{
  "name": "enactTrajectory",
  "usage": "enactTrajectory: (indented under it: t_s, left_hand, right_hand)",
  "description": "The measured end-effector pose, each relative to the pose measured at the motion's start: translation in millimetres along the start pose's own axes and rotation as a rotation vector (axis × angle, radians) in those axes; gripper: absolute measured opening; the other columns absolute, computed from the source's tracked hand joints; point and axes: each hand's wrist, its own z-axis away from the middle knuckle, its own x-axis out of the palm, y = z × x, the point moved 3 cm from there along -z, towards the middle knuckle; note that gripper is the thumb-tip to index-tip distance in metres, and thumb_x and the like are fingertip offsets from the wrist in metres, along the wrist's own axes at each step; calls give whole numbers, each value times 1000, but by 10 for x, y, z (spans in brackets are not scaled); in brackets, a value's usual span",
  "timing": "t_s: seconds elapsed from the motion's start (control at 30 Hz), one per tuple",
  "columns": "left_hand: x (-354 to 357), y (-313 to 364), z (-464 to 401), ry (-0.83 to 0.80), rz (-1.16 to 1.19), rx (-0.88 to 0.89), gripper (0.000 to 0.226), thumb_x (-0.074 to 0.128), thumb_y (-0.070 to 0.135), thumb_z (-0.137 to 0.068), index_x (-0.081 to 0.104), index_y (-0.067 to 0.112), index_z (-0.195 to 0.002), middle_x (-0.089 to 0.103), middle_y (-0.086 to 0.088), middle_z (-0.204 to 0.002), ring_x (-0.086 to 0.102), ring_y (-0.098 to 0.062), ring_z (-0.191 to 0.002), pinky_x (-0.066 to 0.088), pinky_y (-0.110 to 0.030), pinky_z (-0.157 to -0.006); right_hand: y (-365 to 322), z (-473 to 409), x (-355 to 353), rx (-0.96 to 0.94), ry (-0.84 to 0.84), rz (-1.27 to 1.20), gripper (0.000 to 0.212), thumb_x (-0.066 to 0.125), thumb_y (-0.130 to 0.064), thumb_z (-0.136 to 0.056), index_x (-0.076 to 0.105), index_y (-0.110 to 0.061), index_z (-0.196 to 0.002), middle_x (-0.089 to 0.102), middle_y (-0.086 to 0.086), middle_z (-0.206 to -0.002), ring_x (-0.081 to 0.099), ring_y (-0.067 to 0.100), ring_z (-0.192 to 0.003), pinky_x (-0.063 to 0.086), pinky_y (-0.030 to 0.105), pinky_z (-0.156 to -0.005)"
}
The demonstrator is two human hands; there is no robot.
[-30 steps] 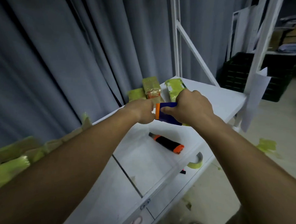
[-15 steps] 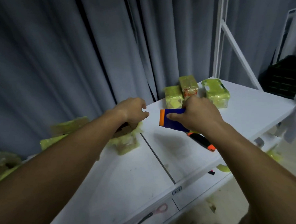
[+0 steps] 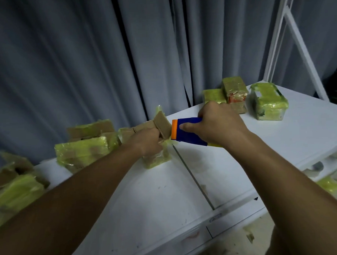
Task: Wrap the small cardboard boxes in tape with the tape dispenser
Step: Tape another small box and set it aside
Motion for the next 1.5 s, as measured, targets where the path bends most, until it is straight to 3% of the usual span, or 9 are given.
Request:
enactTrajectory:
  t_s: [0.13, 0.47, 0.63, 0.77, 0.9, 1.0, 1.13, 1.3, 1.5]
  left_hand:
    - [87, -57, 83, 52, -1, -6, 23, 53, 18, -91, 50, 32, -73, 64, 6, -88, 58, -16, -79, 47, -31, -66]
    - [272, -239, 671, 104, -29, 84, 24, 50, 19, -90, 63, 34, -104, 66, 8, -102, 56, -19, -97, 49, -34, -73]
    - [253, -216, 1137, 126, 53, 53, 20, 49, 15, -87, 54, 34, -90, 62, 8, -99, 52, -19, -97, 35, -30, -68]
    - [288, -199, 1481, 133, 189, 43, 28, 51, 16, -79, 58, 33, -100, 61, 15, -108, 42, -15, -116, 38, -30, -87]
    - [366, -245, 1745, 118, 257, 48, 44, 62, 45, -73, 56, 35, -116, 56, 19, -125, 21, -15, -142, 33, -35, -109]
    - [381, -256, 1864, 167, 293, -19, 58, 61, 77, -68, 57, 37, -109, 55, 21, -127, 18, -10, -143, 31, -36, -111]
    - [481, -349, 1897, 322, 326, -54, 65, 46, 93, -64, 60, 36, -93, 61, 20, -114, 22, -15, -141, 24, -43, -116]
    - [508, -367, 1805, 466, 332, -102, 53, 35, 73, -83, 67, 31, -86, 49, 26, -126, 1, -30, -149, -1, -58, -117]
    - [555, -478, 1705, 486, 471, -100, 47, 39, 58, -79, 73, 26, -89, 53, 16, -131, 19, -29, -146, 3, -56, -118]
  right_hand:
    - [-26, -41, 16, 4, -44, 32, 61, 71, -66, -81, 62, -14, -112, 60, 2, -91, 60, 21, -81, 53, 35, -66]
    - [-5, 189, -133, -2, -188, 109, 50, 74, -61, -82, 58, -16, -97, 59, 1, -88, 60, 21, -86, 48, 32, -64]
    - [99, 294, -249, 40, -146, 141, 55, 76, -60, -80, 64, -12, -104, 63, 4, -88, 62, 24, -87, 52, 34, -65]
    - [49, 396, -160, 12, -174, 119, 55, 76, -62, -79, 65, -12, -99, 63, 4, -87, 61, 23, -85, 48, 31, -60]
    - [-60, 489, 28, -17, -232, 106, 57, 75, -65, -78, 64, -14, -101, 64, 2, -87, 61, 19, -81, 45, 30, -57]
    - [-131, 509, 149, -50, -235, 119, 64, 71, -71, -76, 66, -16, -108, 66, 4, -94, 62, 20, -82, 48, 31, -60]
    - [-228, 490, 260, -69, -244, 125, 62, 70, -72, -76, 68, -16, -103, 65, 5, -92, 61, 21, -82, 44, 31, -58]
    - [-419, 450, 354, -88, -274, 118, 60, 72, -70, -76, 67, -16, -102, 66, 4, -90, 62, 20, -81, 51, 33, -62]
    - [-593, 403, 498, -102, -287, 147, 60, 72, -70, -76, 64, -16, -100, 62, 3, -90, 60, 22, -86, 46, 33, -63]
